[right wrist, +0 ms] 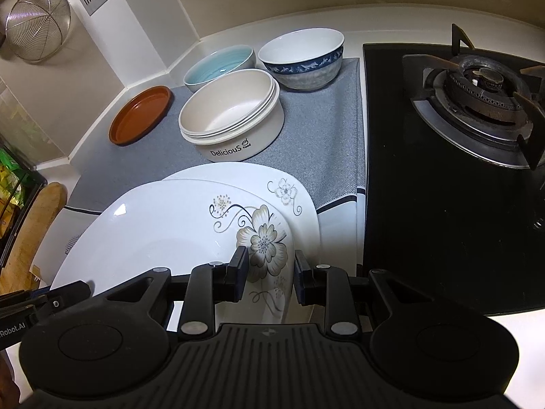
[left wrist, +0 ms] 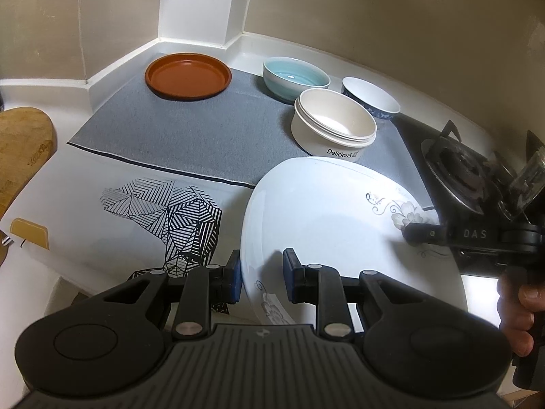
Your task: Organize plates and bowls
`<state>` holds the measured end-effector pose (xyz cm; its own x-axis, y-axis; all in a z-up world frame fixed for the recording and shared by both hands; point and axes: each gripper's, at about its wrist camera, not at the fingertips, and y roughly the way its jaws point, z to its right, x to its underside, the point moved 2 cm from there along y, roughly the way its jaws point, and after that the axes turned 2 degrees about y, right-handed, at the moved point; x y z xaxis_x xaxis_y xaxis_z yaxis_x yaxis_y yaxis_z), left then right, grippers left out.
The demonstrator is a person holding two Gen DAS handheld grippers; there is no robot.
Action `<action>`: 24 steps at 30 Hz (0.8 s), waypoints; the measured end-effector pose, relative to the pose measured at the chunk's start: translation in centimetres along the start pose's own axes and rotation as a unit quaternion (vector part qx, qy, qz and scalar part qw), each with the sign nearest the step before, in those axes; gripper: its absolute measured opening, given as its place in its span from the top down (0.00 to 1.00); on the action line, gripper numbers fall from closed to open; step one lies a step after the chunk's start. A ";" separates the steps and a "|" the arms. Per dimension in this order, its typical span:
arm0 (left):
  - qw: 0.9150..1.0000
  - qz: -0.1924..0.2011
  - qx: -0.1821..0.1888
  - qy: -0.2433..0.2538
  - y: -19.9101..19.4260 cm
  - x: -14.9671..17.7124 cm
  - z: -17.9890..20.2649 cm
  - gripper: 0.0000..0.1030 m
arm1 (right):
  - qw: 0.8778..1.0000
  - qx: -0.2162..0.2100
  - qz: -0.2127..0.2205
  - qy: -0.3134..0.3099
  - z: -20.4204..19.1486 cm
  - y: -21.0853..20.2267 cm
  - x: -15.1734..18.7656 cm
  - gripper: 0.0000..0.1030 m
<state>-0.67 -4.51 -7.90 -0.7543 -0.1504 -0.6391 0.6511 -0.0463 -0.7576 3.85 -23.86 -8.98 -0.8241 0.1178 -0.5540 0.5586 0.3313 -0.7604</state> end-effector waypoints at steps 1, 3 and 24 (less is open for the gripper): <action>1.000 -0.001 0.000 0.000 0.0 0.0 0.0 0.74 | 1.000 0.001 0.000 0.000 0.0 0.0 0.0 0.72; 1.000 -0.002 0.000 -0.002 0.0 0.1 0.0 0.73 | 1.000 0.002 0.000 -0.002 0.0 0.0 0.0 0.72; 1.000 -0.012 0.000 -0.012 0.6 0.2 -0.8 0.73 | 1.000 0.003 -0.003 -0.020 -0.3 0.9 -0.1 0.72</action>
<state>-0.47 -3.72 -8.57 -0.7676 -0.1725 -0.6173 0.6327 -0.0494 -0.7728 4.38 -23.27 -9.51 -0.8231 0.0782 -0.5624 0.5542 0.3268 -0.7656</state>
